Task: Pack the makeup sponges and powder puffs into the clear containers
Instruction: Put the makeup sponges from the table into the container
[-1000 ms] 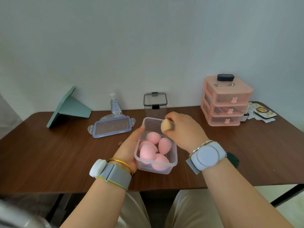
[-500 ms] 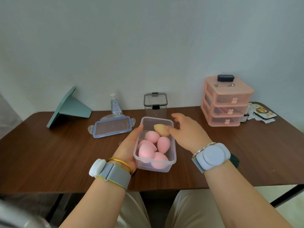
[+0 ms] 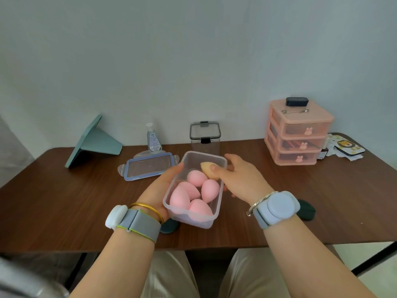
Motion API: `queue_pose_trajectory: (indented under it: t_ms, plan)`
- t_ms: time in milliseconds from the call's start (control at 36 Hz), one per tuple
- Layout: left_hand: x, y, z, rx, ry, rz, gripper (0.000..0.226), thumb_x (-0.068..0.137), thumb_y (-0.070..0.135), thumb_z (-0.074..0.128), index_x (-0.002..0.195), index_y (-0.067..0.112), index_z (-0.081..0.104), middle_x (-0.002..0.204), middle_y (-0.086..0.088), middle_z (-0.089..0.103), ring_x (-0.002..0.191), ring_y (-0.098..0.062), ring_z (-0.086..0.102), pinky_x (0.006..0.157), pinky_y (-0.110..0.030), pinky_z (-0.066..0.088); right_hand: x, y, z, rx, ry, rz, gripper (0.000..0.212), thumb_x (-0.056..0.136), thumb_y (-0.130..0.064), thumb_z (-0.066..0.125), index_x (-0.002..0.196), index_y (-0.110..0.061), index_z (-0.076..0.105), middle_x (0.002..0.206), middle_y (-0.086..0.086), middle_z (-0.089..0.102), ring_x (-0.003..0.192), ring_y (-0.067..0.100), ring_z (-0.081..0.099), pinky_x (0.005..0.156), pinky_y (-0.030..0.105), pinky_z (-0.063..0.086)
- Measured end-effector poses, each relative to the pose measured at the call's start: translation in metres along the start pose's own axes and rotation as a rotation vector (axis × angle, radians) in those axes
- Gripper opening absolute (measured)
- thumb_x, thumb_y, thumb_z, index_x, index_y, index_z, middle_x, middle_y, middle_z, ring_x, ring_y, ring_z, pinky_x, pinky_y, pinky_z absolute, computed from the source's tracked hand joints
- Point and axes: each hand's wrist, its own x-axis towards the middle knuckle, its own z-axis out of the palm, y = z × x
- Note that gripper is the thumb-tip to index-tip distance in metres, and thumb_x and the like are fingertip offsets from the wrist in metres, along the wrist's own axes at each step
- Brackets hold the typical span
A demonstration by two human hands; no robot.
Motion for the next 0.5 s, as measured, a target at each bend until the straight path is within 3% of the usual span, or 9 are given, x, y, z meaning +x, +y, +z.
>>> queue_pose_trajectory:
  t_ms: [83, 167, 222, 389, 500]
  plan:
    - [-0.007, -0.002, 0.005, 0.112, -0.037, -0.029, 0.037, 0.095, 0.042, 0.052, 0.106, 0.011, 0.068, 0.09, -0.017, 0.075, 0.07, -0.032, 0.074, 0.064, -0.043, 0.061, 0.001, 0.004, -0.009, -0.108, 0.042, 0.0, 0.047, 0.093, -0.052, 0.046, 0.136, -0.032, 0.047, 0.123, -0.007, 0.06, 0.092, 0.014, 0.066, 0.086, 0.03, 0.049]
    - [-0.006, -0.009, 0.006, 0.157, -0.008, -0.079, 0.042, 0.092, 0.045, 0.057, 0.119, 0.013, 0.067, 0.109, -0.017, 0.073, 0.094, -0.034, 0.07, 0.092, -0.049, 0.053, 0.001, 0.007, -0.017, -0.228, 0.003, -0.009, 0.029, 0.098, -0.039, 0.045, 0.112, -0.026, 0.066, 0.096, -0.006, 0.07, 0.075, 0.009, 0.067, 0.077, 0.027, 0.051]
    - [0.0, -0.011, 0.002, 0.157, 0.015, -0.104, 0.048, 0.09, 0.046, 0.061, 0.127, 0.016, 0.063, 0.122, -0.017, 0.068, 0.111, -0.036, 0.063, 0.103, -0.053, 0.045, 0.001, 0.011, -0.018, -0.247, -0.021, 0.018, 0.027, 0.099, -0.035, 0.044, 0.106, -0.023, 0.068, 0.087, -0.005, 0.069, 0.072, 0.009, 0.067, 0.078, 0.031, 0.055]
    - [0.005, -0.01, 0.005, 0.097, 0.092, -0.066, 0.049, 0.091, 0.047, 0.059, 0.12, 0.008, 0.066, 0.12, -0.021, 0.068, 0.114, -0.037, 0.062, 0.102, -0.051, 0.046, 0.005, 0.026, -0.016, -0.397, 0.056, 0.115, 0.027, 0.1, -0.029, 0.044, 0.11, -0.016, 0.066, 0.098, 0.002, 0.068, 0.084, 0.016, 0.064, 0.085, 0.029, 0.052]
    - [0.011, -0.01, 0.007, 0.193, 0.305, 0.154, 0.039, 0.088, 0.041, 0.067, 0.115, 0.012, 0.064, 0.11, -0.014, 0.071, 0.1, -0.032, 0.068, 0.082, -0.044, 0.058, 0.008, 0.038, -0.016, -0.484, 0.05, 0.187, 0.02, 0.094, -0.022, 0.053, 0.108, -0.013, 0.065, 0.094, 0.003, 0.066, 0.079, 0.016, 0.061, 0.073, 0.024, 0.046]
